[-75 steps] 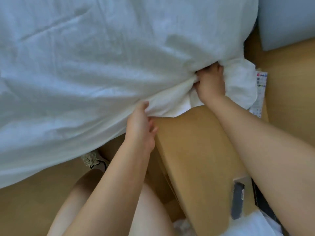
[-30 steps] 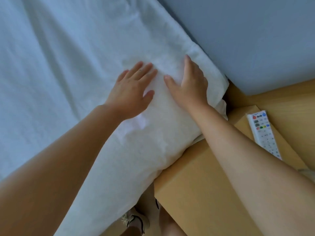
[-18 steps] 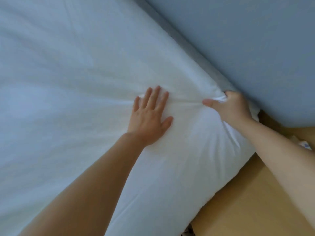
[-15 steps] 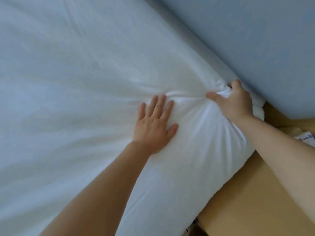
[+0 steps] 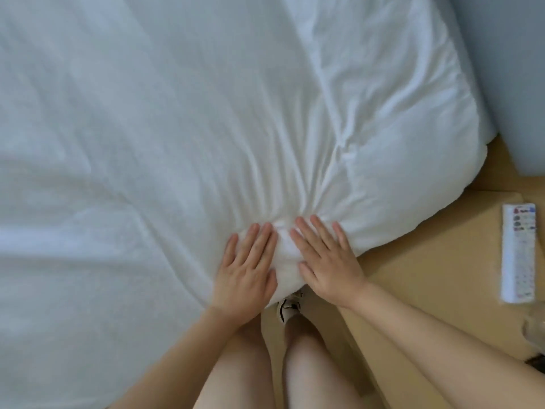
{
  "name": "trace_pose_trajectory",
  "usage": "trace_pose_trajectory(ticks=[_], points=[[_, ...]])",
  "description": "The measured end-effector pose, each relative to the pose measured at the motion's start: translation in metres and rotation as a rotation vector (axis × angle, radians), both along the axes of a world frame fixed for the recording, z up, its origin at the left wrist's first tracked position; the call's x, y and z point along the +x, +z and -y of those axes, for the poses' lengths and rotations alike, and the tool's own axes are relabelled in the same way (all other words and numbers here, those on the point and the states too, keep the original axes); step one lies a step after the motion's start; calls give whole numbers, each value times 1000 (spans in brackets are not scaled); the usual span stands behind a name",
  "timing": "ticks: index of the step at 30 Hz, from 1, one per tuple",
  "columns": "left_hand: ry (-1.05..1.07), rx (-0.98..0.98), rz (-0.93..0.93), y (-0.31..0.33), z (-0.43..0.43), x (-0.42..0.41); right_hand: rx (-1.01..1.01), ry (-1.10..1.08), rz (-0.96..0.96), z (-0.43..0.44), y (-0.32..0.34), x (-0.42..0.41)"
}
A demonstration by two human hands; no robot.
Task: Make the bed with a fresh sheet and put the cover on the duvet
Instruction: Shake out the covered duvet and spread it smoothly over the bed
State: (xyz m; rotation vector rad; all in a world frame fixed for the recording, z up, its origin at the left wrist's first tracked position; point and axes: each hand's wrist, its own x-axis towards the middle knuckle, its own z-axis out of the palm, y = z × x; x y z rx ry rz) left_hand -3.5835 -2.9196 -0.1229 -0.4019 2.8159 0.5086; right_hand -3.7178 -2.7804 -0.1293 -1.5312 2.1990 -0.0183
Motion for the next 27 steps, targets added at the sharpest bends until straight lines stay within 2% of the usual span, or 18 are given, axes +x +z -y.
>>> trace_pose_trajectory(ticks=[2,5,7,11,16,19,21,23,25,27], points=[[87,-23,47,3,-8,30,-46,0,54,-5,5,-12],[232,-31,95,8,-23,65,-112,-390,134,29,7,-32],[335,-33,97,8,-28,89,-118,-468,99,64,1,-20],[627,-30,75,2,-21,150,-85,-268,25,110,-17,69],[893,19,168,-9,1,258,-32,160,37,131,-26,211],[1054,53,207,-14,12,328,43,459,179,137,-24,287],[1111,63,168,-15,17,367,74,649,287,144,-18,322],[1241,81,36,-20,25,397,38,627,308,155,-11,345],[1508,138,-135,-27,34,420,23,526,255,170,-7,365],[1792,223,-285,-36,40,440,92,479,199,182,-5,391]])
